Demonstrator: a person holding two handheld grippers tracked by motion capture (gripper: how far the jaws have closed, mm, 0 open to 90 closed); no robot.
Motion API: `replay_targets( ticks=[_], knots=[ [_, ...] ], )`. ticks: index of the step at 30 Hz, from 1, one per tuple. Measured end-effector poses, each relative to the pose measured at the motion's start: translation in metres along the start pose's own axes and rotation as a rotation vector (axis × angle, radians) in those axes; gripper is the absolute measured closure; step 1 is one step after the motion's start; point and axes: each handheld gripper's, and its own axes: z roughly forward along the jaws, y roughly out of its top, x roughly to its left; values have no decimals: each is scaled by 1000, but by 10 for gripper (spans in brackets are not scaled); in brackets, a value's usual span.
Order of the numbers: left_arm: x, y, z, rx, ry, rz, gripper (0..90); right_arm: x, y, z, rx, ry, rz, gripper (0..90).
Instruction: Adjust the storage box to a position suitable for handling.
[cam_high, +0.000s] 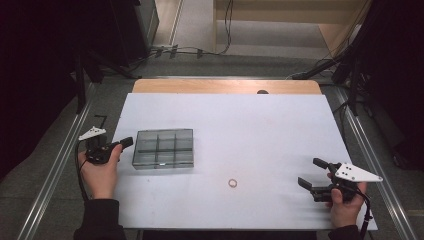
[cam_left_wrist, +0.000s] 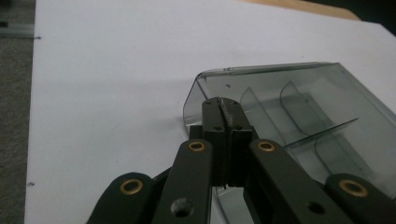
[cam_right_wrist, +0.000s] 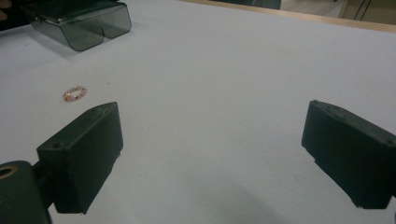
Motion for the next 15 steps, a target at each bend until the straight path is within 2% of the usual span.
replay_targets(
  ticks=[3,4,6,8,15],
  knots=[
    [1,-1,6,26,15,8,894,0,0,0,-1,-1,0,39],
    [0,-1,11,60,30,29,895,0,0,0,0,0,-1,39],
    [-2,-1,15,70,34,38,896,0,0,0,2,-3,-3,39],
    [-2,-2,18,80,55,43,897,1,0,1,3,-5,-6,39],
    [1,-4,23,93,60,45,897,1,0,1,10,-7,-10,39]
  ],
)
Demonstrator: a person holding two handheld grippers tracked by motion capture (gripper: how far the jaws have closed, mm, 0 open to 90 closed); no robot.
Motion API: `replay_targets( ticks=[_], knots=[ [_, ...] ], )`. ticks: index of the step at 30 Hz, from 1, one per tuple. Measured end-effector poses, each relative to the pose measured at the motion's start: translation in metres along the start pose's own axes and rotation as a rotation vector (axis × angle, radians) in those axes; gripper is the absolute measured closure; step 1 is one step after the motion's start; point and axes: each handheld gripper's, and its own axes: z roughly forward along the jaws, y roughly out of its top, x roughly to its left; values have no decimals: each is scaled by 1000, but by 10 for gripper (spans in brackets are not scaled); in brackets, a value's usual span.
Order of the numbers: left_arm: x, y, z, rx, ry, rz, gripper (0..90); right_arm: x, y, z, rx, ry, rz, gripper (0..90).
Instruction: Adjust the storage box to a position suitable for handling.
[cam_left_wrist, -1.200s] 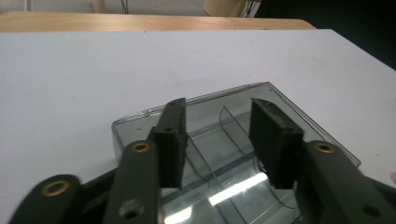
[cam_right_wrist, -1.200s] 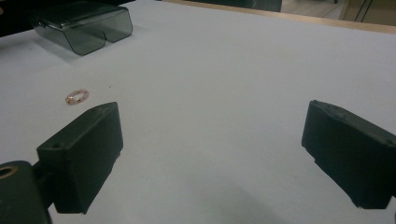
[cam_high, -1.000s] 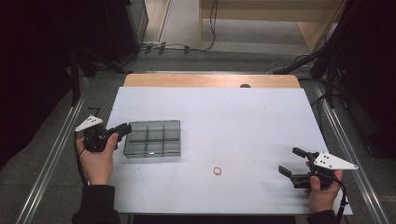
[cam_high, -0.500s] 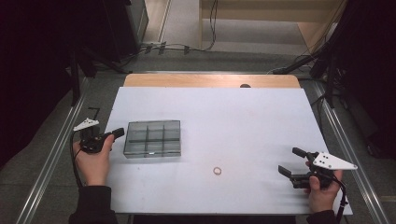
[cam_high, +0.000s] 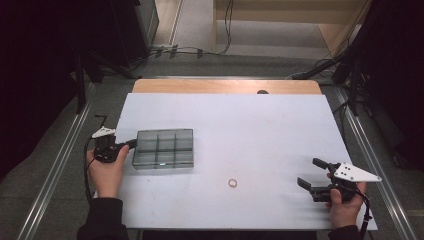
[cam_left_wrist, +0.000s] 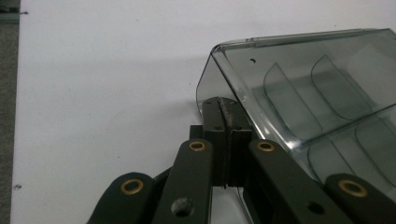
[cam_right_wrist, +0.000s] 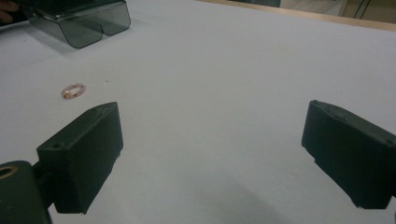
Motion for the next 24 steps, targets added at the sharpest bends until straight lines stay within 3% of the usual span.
replay_targets(
  ticks=[8,10,24],
  knots=[
    [0,-1,3,1,-16,-4,898,0,0,0,6,2,0,39],
    [-3,0,5,-1,-38,-1,898,0,0,1,6,2,0,39],
    [-22,1,18,9,-79,35,898,1,0,1,10,5,-3,39]
  ],
)
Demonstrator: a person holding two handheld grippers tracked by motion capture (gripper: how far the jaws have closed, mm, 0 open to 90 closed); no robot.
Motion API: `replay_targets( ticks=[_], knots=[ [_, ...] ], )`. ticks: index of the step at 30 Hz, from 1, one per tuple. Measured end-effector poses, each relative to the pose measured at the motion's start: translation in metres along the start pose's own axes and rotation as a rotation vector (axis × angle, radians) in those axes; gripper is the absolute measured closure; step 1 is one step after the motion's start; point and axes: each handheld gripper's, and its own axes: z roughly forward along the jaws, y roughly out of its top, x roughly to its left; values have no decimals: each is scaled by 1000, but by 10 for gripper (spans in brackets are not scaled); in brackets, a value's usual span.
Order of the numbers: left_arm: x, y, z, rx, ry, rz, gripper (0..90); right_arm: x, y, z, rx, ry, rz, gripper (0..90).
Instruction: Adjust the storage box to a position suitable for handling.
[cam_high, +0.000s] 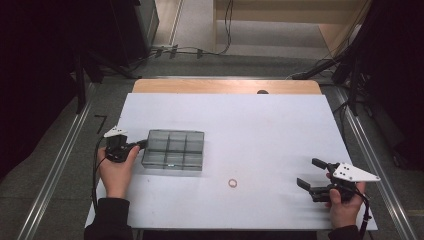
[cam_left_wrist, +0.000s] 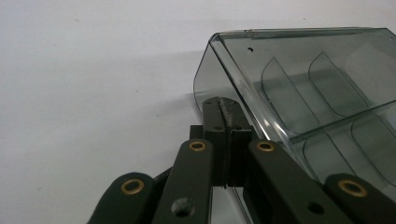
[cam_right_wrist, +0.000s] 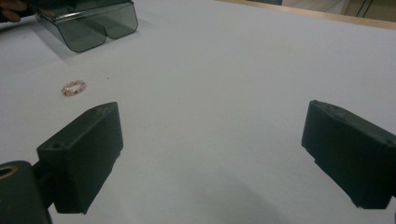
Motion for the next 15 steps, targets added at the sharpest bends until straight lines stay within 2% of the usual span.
replay_targets(
  ticks=[7,15],
  knots=[
    [-8,0,2,-5,-24,-1,898,0,0,1,5,3,-5,39],
    [-20,1,10,-4,-54,17,898,1,0,1,8,8,-9,39]
  ],
)
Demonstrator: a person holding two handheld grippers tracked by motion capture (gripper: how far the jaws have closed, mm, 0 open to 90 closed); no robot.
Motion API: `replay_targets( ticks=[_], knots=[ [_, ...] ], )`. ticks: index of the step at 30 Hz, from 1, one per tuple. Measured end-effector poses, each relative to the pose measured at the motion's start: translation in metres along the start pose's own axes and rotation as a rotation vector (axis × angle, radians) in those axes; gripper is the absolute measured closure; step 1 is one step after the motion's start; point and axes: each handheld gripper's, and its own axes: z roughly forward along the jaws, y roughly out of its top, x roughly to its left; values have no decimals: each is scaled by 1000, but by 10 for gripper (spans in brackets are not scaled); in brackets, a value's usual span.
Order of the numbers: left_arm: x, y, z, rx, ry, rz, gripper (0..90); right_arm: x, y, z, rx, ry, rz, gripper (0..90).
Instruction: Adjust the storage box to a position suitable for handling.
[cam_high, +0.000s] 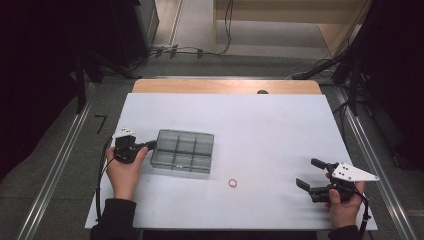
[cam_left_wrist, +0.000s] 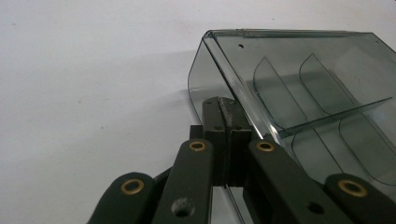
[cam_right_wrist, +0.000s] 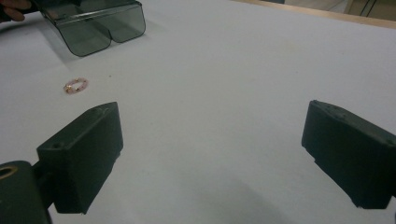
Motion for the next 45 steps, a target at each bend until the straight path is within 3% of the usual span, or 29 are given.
replay_targets(
  ticks=[15,32,45],
  knots=[
    [-21,-3,7,10,-73,10,898,0,0,0,4,2,-3,39],
    [-49,-25,-8,17,-123,11,897,0,0,1,3,7,-9,39],
    [-66,-30,0,15,-160,17,896,0,0,1,6,7,-11,39]
  ],
)
